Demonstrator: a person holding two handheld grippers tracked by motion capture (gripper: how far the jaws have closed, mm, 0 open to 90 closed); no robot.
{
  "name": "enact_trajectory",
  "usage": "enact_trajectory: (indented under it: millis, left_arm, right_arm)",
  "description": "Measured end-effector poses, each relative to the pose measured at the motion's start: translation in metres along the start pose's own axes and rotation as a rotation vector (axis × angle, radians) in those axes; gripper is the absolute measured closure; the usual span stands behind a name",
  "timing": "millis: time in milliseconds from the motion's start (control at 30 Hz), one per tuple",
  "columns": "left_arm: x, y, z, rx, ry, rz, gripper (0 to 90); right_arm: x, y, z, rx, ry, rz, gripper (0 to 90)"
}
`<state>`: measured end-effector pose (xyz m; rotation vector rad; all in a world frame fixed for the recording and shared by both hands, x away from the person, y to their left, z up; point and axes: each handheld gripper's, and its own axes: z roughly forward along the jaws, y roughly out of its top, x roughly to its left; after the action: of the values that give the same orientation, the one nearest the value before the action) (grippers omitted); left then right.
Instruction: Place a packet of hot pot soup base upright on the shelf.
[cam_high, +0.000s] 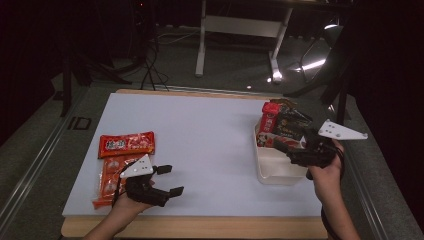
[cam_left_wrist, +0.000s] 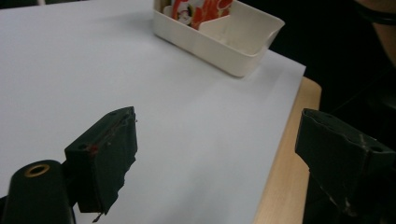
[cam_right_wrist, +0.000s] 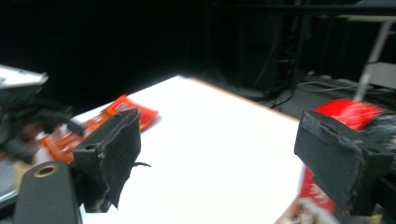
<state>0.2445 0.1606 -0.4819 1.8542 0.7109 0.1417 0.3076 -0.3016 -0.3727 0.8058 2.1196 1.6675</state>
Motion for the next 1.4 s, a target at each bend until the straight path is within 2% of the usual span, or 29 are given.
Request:
enact_trajectory:
  millis: [100, 300, 433, 567, 633, 767, 800, 867, 933, 1067, 1167, 1300, 1367, 1400]
  left_arm:
    - [0.006, 0.002, -0.011, -0.001, 0.036, -0.001, 16.8]
    - [0.024, 0.003, -0.038, -0.012, 0.1, -0.033, 34.5]
    - [0.034, 0.001, -0.058, -0.023, 0.184, -0.048, 41.9]
    - [0.044, -0.002, -0.075, -0.034, 0.232, -0.064, 53.7]
    - [0.048, -0.003, -0.084, -0.033, 0.269, -0.068, 59.3]
    - [0.056, -0.007, -0.096, -0.032, 0.303, -0.099, 70.0]
    - [0.06, -0.01, -0.101, -0.011, 0.33, -0.111, 71.5]
    - [0.064, -0.014, -0.105, -0.002, 0.359, -0.118, 75.5]
    - [0.071, -0.019, -0.111, 0.019, 0.397, -0.142, 78.6]
    - [0.082, -0.029, -0.121, 0.052, 0.457, -0.157, 88.8]
    - [0.091, -0.039, -0.125, 0.092, 0.506, -0.167, 90.0]
    - [0.105, -0.055, -0.125, 0.161, 0.551, -0.231, 90.0]
    - [0.107, -0.058, -0.125, 0.175, 0.559, -0.239, 90.0]
    - [0.111, -0.064, -0.125, 0.188, 0.569, -0.26, 90.0]
  right_arm:
    - [0.012, -0.005, 0.002, 0.012, 0.03, -0.017, 14.8]
    - [0.027, -0.013, 0.002, 0.011, 0.065, -0.018, 14.9]
    - [0.033, -0.019, 0.003, 0.021, 0.083, -0.011, 14.8]
    - [0.04, -0.025, 0.003, 0.032, 0.096, -0.005, 14.8]
    - [0.043, -0.027, 0.003, 0.032, 0.098, -0.006, 14.9]
    - [0.047, -0.031, 0.002, 0.026, 0.1, -0.007, 15.2]
    - [0.047, -0.032, 0.002, 0.027, 0.098, -0.012, 15.8]
    - [0.048, -0.037, 0.001, 0.023, 0.106, 0.005, 16.0]
    - [0.049, -0.04, 0.001, 0.035, 0.104, 0.009, 16.0]
    - [0.051, -0.05, 0.001, 0.055, 0.112, 0.03, 16.0]
    - [0.052, -0.056, 0.0, 0.055, 0.121, 0.038, 16.0]
    - [0.054, -0.059, -0.002, 0.05, 0.129, 0.036, 16.0]
    - [0.054, -0.06, -0.002, 0.053, 0.127, 0.03, 16.0]
    - [0.055, -0.06, -0.001, 0.055, 0.125, 0.028, 16.0]
